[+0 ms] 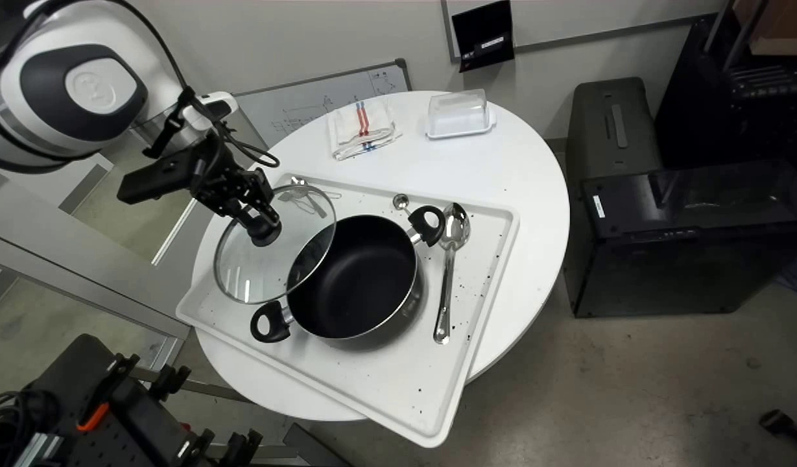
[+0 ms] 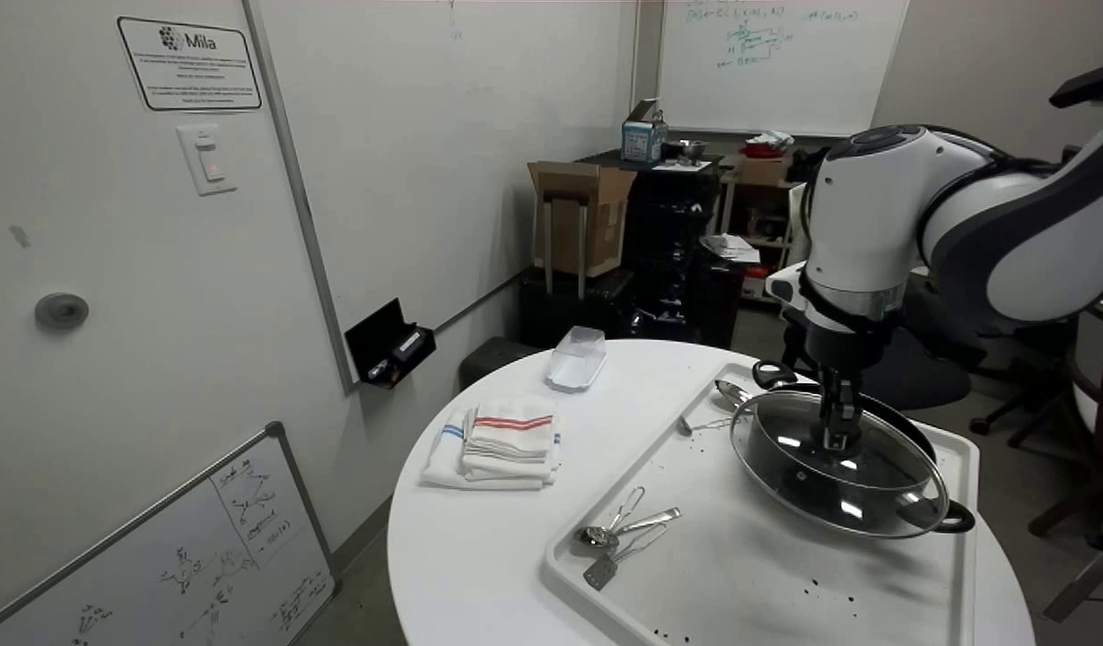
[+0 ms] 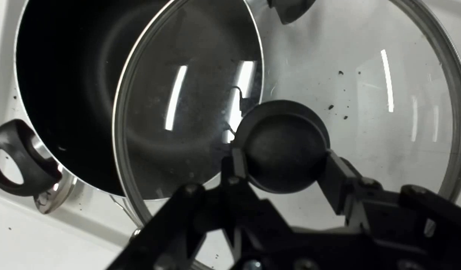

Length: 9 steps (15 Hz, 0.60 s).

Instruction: Put the lid on the pot

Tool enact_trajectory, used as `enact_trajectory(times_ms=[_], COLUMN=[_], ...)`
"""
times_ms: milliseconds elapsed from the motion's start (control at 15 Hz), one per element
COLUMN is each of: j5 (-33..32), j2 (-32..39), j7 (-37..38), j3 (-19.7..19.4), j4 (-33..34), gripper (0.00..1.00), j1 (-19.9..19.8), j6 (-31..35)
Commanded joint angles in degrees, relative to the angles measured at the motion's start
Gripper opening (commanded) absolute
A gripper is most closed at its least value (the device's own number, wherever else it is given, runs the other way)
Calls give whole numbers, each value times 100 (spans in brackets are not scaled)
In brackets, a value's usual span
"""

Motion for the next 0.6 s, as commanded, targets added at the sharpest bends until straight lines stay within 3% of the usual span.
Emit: enact_trajectory(times_ms=[0,533], j5=[65,276], j2=[-206,-53], j7=[-13,-1], j3=[-119,-350], j4=[-55,185], gripper=[24,24], j1=[-198,-657], j6=[-158,-310])
